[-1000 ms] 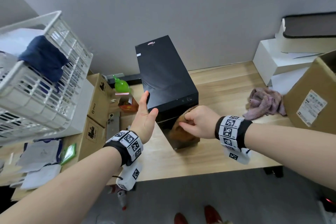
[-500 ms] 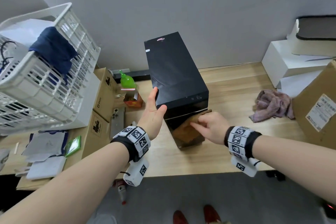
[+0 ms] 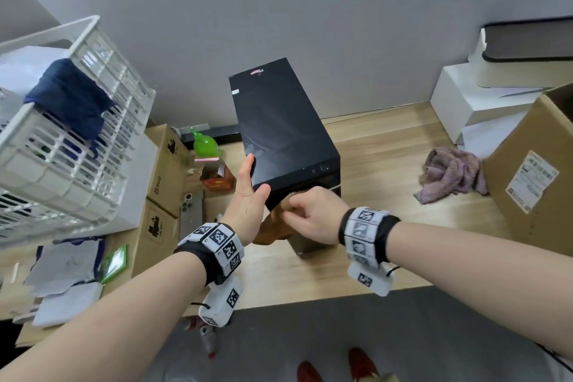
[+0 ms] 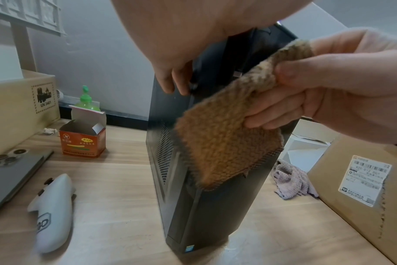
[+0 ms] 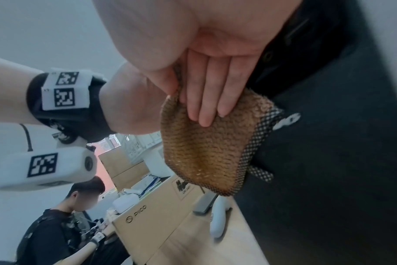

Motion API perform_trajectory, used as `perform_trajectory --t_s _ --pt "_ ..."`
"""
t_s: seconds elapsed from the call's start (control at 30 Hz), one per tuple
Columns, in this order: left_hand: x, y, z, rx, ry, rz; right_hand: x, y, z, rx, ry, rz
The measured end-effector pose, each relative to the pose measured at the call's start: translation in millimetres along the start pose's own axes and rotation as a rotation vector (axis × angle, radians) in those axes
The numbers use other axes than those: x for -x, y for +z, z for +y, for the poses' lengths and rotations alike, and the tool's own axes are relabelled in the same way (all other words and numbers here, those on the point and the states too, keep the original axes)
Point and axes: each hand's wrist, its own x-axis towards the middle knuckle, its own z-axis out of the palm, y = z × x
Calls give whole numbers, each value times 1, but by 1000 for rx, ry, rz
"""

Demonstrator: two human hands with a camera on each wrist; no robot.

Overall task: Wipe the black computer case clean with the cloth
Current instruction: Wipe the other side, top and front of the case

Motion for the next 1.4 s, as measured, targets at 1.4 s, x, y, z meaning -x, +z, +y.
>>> perform_trajectory --t_s 1.4 --pt "-2 -21 -1 -273 88 -137 -28 -104 -29 617 208 -178"
